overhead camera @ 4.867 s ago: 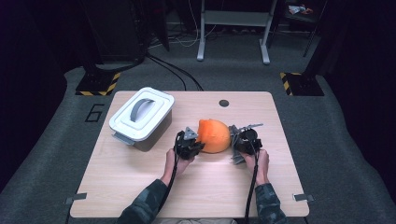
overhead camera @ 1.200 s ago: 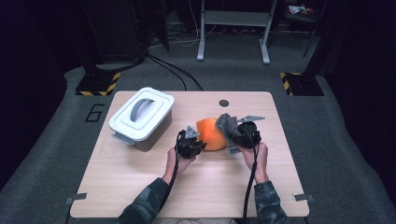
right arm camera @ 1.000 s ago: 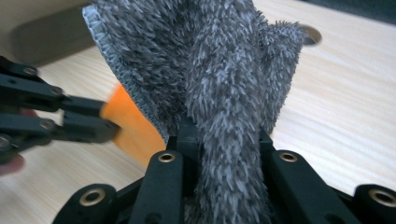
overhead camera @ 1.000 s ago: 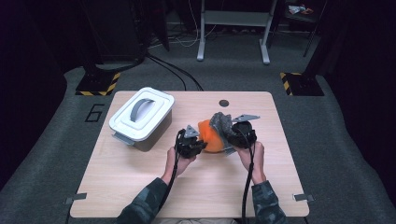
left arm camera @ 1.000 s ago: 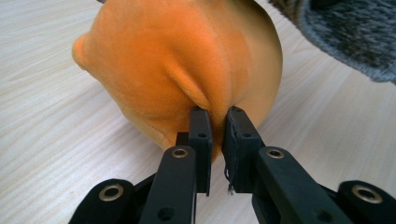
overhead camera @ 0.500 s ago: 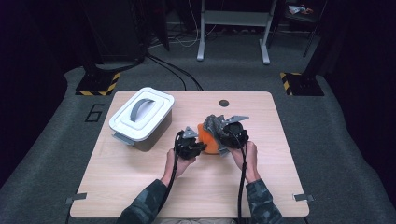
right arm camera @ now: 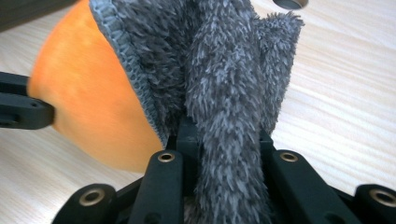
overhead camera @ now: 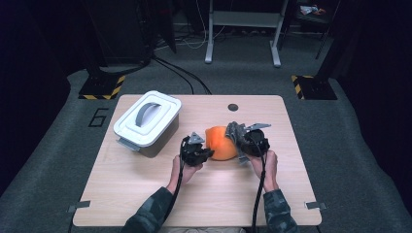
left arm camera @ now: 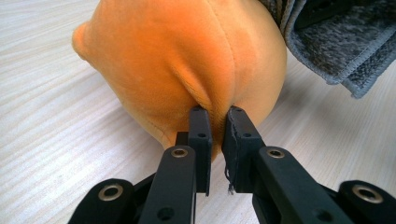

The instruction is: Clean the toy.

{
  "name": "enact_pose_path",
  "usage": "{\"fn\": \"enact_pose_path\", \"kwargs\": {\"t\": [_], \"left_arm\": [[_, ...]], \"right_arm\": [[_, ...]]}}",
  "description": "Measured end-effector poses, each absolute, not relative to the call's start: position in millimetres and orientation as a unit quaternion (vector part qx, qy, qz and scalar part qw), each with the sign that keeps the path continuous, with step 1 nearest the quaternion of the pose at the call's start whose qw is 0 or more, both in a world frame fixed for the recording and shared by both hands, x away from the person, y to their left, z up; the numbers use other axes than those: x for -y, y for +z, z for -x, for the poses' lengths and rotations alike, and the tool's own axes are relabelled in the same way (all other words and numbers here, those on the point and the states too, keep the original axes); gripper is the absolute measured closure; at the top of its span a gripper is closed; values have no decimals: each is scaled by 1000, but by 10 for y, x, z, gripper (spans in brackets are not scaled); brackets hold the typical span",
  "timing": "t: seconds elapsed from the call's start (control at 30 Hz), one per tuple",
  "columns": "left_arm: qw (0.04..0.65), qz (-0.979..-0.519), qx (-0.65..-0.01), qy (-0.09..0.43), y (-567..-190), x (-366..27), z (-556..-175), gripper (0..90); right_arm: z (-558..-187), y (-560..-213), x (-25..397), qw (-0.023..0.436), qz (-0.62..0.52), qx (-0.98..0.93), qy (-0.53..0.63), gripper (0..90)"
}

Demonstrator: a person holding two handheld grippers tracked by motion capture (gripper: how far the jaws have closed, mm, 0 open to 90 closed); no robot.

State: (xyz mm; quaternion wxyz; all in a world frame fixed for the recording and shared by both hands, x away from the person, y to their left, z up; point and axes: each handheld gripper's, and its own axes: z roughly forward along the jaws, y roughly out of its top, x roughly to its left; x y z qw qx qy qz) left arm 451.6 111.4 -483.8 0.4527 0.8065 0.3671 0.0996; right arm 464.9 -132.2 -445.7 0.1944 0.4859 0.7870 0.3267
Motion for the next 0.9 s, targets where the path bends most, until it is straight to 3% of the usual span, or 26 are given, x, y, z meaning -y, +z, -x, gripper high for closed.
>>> {"fn": "enact_pose_path", "kwargs": {"t": [0.67, 0.9], "left_arm": [[448, -806, -372, 101, -4853, -1132, -4536, 818], [449, -805, -374, 101, -4862, -1155, -4544, 816]], "right_arm": [[-4833, -4883, 1525, 151, -543, -779, 274, 735], [-4714, -4668, 1556, 177, -531, -774, 298, 735]]}}
